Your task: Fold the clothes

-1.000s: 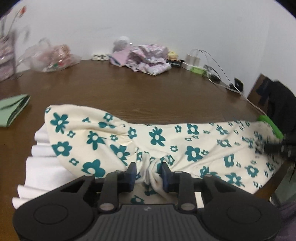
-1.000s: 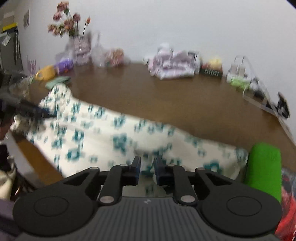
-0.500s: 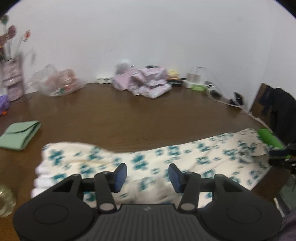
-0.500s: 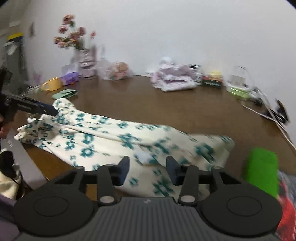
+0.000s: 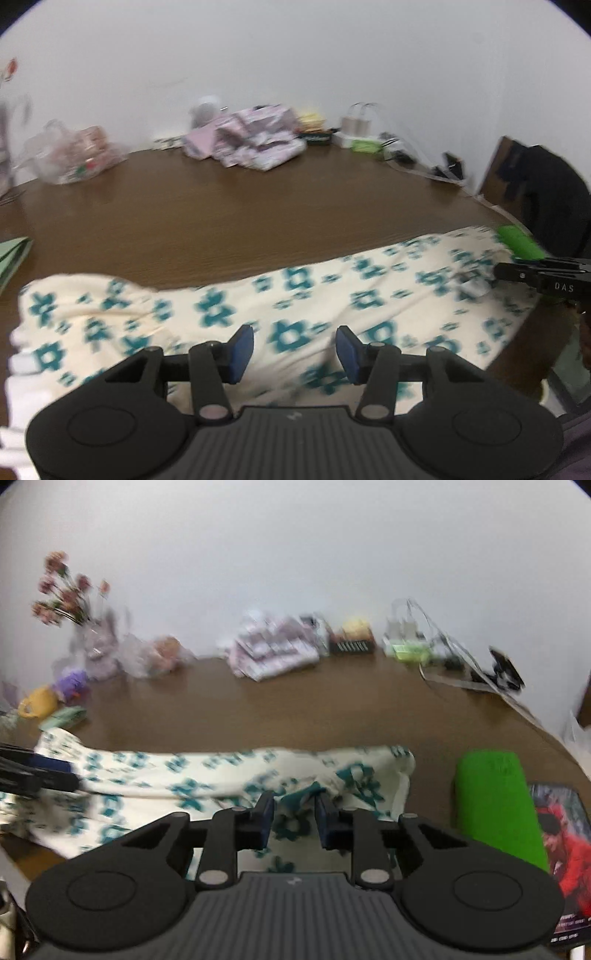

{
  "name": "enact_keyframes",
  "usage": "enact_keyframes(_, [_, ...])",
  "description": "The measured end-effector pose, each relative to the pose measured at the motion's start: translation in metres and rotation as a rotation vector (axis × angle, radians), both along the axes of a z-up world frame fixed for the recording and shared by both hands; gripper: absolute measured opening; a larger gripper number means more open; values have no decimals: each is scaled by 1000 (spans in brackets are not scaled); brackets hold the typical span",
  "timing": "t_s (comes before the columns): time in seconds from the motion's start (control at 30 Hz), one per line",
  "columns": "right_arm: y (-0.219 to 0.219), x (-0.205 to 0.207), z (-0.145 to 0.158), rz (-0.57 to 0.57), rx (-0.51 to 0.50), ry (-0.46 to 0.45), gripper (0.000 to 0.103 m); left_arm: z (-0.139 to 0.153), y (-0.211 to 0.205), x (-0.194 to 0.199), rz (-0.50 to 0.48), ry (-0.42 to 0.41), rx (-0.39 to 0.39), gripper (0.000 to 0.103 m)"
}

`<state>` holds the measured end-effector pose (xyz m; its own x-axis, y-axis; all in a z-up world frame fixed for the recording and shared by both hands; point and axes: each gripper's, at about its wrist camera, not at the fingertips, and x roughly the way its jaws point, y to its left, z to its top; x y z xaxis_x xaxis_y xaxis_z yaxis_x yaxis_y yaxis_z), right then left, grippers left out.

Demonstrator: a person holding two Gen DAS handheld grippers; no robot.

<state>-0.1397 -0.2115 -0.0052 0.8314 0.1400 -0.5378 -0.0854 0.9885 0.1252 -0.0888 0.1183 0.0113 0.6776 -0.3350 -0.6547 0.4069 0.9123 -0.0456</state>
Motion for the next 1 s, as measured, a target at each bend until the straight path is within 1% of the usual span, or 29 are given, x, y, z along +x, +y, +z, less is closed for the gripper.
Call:
enact_keyframes(0.03, [-1, 5, -5, -19, -5, 22, 14, -1, 2, 0, 1, 5, 12, 47])
enact_keyframes(0.07, [-4, 5, -8, -27, 1, 28, 11, -1, 2, 0, -4, 6, 18, 47])
enact_keyframes(0.13, [-10, -2, -7, -35, 27, 19, 12, 2, 3, -1, -15, 5, 27, 47])
enact_keyframes(0.17, [-13, -8, -4, -34, 45, 6, 14, 6, -2, 0, -31, -5, 30, 48])
enact_keyframes(0.2, [-16, -14, 0, -33, 64, -8, 15, 9, -10, 3, -62, -19, 41, 48])
enact_keyframes(0.23, [-18, -20, 3, -32, 82, -21, 18, 11, -19, 6, -92, -33, 52, 51])
enact_keyframes(0.27, [-17, -25, 4, -25, 75, -16, 21, 14, -28, 8, -123, -47, 63, 57])
enact_keyframes(0.3, [-16, -29, 5, -18, 64, -7, 22, 17, -36, 11, -153, -62, 73, 60])
enact_keyframes(0.37, [-12, -37, 6, -2, 42, 9, 24, 21, -54, 18, -214, -82, 102, 61])
enact_keyframes(0.4, [-11, -42, 6, 5, 31, 18, 24, 19, -64, 26, -244, -74, 130, 61])
enact_keyframes(0.47, [-7, -50, 8, 21, 10, 34, 35, 16, -82, 42, -299, -57, 187, 60])
enact_keyframes(0.57, [-1, -48, -1, -7, -31, 54, 35, 16, -99, 69, -356, -22, 262, 60])
enact_keyframes(0.6, [-1, -43, -2, -14, -36, 54, 33, 14, -102, 80, -367, 7, 271, 60])
enact_keyframes(0.67, [-1, -31, -2, -27, -45, 52, 21, 5, -105, 101, -375, 79, 283, 58])
enact_keyframes(0.73, [-1, -20, -2, -41, -54, 51, 17, -2, -105, 111, -370, 118, 283, 56])
enact_keyframes(0.8, [-1, -8, -2, -54, -63, 49, 17, -2, -101, 115, -353, 128, 275, 56])
enact_keyframes(0.93, [-1, 15, -2, -81, -82, 45, 16, 0, -90, 113, -270, 120, 275, 56])
enact_keyframes(1.0, [-1, 26, -3, -95, -91, 44, 19, 6, -84, 109, -250, 115, 286, 55])
